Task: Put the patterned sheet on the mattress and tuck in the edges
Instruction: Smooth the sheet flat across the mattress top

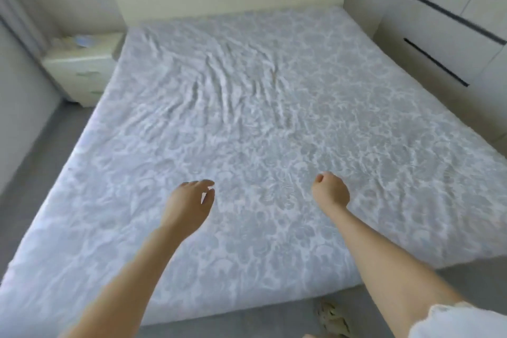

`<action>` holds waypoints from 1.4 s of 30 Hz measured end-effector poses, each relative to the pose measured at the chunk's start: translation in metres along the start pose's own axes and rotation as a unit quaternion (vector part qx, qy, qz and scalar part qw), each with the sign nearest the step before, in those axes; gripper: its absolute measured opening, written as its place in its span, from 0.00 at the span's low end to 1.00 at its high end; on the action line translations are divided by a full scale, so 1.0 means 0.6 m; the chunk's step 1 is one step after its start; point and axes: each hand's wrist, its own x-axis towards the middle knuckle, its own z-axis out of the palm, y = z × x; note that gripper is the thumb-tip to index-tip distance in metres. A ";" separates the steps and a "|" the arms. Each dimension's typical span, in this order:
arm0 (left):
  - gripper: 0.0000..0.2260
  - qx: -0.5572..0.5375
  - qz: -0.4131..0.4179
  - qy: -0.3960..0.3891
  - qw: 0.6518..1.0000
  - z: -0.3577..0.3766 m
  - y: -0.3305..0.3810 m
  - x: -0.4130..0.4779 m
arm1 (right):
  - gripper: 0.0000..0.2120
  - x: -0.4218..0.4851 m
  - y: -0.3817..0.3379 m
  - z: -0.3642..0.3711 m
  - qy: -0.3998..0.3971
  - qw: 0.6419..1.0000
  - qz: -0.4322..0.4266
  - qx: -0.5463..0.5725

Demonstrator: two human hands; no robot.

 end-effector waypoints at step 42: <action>0.10 -0.089 -0.014 0.107 0.990 -0.904 -1.219 -0.002 | 0.12 -0.638 -1.284 0.491 -0.258 0.941 -0.049 0.214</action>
